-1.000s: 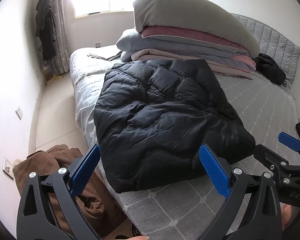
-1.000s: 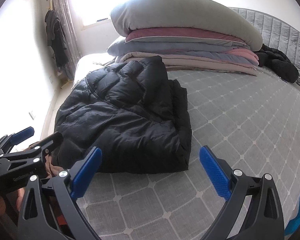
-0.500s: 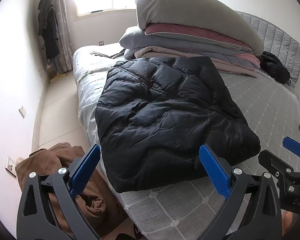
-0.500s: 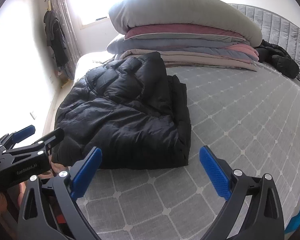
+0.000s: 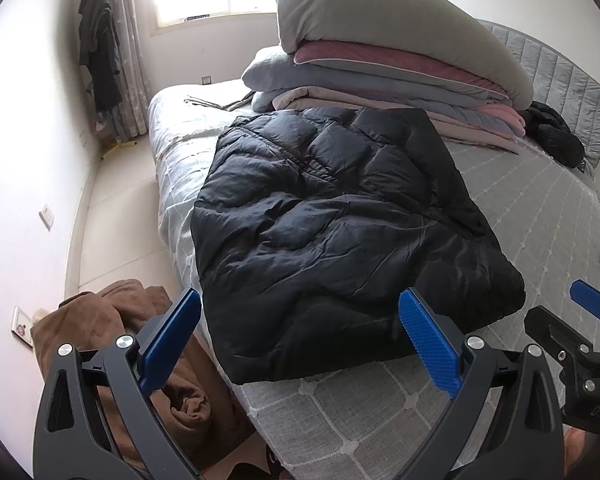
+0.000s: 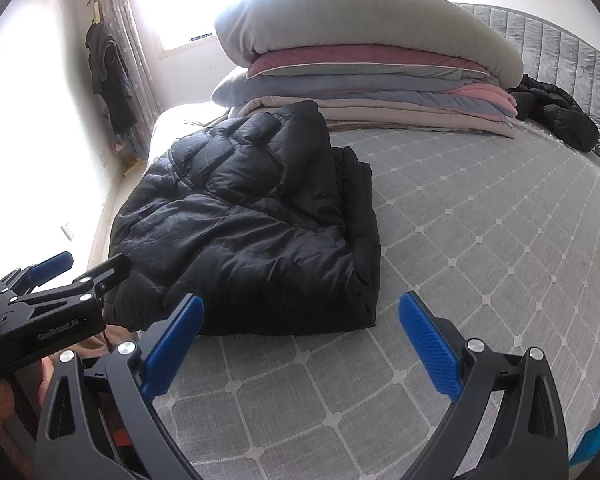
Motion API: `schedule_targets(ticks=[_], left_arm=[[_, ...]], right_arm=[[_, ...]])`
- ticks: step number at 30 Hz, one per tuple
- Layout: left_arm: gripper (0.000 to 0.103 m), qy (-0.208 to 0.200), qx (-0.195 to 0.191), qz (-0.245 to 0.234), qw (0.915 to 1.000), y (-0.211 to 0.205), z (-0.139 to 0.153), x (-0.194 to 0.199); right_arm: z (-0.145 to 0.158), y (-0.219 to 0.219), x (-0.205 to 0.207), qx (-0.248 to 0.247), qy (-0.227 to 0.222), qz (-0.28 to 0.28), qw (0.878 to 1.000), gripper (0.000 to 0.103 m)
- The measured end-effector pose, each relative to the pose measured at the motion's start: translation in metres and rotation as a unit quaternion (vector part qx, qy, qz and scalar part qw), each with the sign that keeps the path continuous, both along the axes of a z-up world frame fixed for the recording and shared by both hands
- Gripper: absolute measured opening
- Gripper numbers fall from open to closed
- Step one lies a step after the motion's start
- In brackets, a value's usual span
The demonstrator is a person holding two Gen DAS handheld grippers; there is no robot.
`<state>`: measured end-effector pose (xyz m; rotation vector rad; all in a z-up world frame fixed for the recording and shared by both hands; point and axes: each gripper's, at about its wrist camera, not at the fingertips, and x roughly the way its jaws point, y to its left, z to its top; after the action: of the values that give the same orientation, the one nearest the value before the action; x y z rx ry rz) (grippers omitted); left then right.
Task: Fold large clothes
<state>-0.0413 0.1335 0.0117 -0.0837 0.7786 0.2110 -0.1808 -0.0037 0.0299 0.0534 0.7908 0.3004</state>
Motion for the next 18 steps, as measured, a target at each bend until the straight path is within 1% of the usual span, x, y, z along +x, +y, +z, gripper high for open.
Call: schedule_targets(ticks=[4, 5, 7, 9, 10, 11, 13, 16, 18], left_arm=[[0.096, 0.003, 0.000, 0.000, 1.0000, -0.001, -0.001, 0.000], [0.096, 0.002, -0.003, -0.001, 1.0000, 0.000, -0.002, 0.000], [0.096, -0.012, -0.018, -0.018, 0.9996, 0.001, 0.000, -0.001], [0.095, -0.029, -0.095, -0.049, 0.9939, 0.012, 0.001, -0.001], [0.093, -0.032, -0.112, -0.051, 0.9919, 0.016, 0.000, -0.001], [0.087, -0.035, -0.113, -0.047, 0.9918, 0.017, 0.000, -0.001], [0.084, -0.038, -0.093, -0.034, 0.9943, 0.018, 0.000, 0.000], [0.084, -0.037, -0.046, -0.020, 0.9980, 0.012, 0.000, 0.002], [0.089, -0.037, -0.020, -0.016, 0.9990, 0.006, 0.001, 0.004]], right_arm=[[0.000, 0.000, 0.000, 0.000, 0.000, -0.001, 1.000, 0.095], [0.000, 0.000, 0.000, 0.001, 0.000, 0.000, 1.000, 0.095], [-0.001, 0.000, 0.000, 0.004, 0.001, 0.000, 1.000, 0.095], [-0.003, -0.001, -0.001, 0.006, 0.004, 0.001, 1.000, 0.095], [-0.004, -0.001, -0.001, 0.006, 0.006, 0.001, 1.000, 0.095], [-0.005, -0.002, -0.001, 0.008, 0.008, 0.001, 1.000, 0.095], [-0.006, -0.004, -0.002, 0.011, 0.011, 0.001, 1.000, 0.095], [-0.006, -0.008, -0.006, 0.011, 0.011, -0.003, 1.000, 0.095], [-0.004, -0.013, -0.008, 0.011, 0.011, -0.007, 1.000, 0.095]])
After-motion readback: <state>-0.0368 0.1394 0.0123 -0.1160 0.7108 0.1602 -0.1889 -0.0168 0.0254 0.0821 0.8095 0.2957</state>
